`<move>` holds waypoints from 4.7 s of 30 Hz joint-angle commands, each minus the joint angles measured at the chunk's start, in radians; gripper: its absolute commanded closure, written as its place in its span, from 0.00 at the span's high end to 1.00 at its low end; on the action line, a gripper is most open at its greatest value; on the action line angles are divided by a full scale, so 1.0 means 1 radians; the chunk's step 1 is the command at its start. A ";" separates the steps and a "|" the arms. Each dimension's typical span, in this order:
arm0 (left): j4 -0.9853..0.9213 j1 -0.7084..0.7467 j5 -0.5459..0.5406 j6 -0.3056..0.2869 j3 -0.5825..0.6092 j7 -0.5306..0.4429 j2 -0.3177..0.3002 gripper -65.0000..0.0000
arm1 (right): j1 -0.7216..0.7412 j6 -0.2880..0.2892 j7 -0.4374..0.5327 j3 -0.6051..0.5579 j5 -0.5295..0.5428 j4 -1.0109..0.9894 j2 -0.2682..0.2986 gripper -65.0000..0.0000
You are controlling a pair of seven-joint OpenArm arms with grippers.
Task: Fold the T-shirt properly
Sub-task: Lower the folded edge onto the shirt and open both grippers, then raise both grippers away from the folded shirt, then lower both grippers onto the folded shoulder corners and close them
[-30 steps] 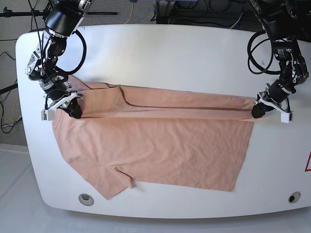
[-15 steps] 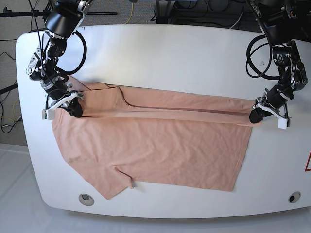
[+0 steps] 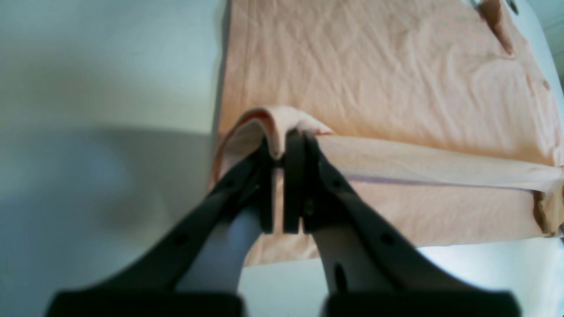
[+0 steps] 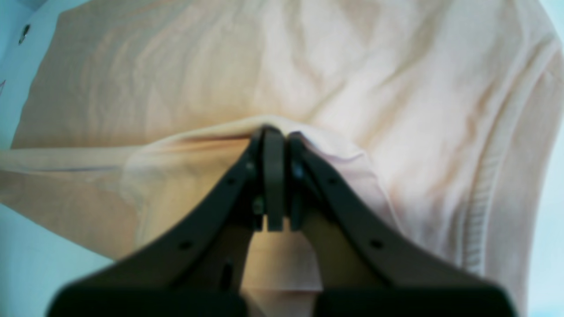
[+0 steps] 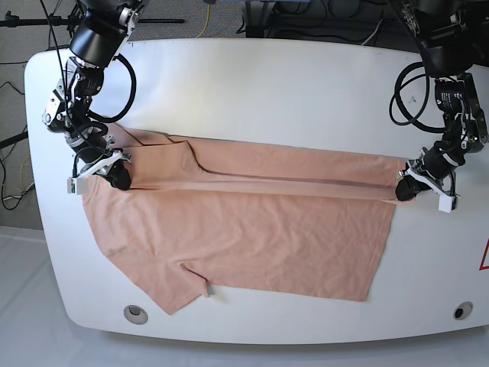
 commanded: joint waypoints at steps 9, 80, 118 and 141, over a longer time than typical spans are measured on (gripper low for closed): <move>-0.003 -0.024 0.003 0.010 -0.031 -0.045 -0.022 0.30 | 0.032 0.006 0.064 -0.006 -0.025 0.022 0.012 0.49; 0.302 0.322 0.220 -0.009 -0.010 -0.203 -0.016 0.45 | -0.249 -0.057 0.104 0.101 -0.087 0.253 0.108 0.66; 0.115 0.232 0.201 -0.015 -0.032 -0.197 -0.019 0.45 | -0.206 -0.091 0.194 0.085 -0.068 -0.019 0.120 0.65; 0.117 0.180 0.194 -0.024 -0.072 -0.181 -0.023 0.45 | -0.194 -0.092 0.167 0.078 -0.075 0.003 0.100 0.65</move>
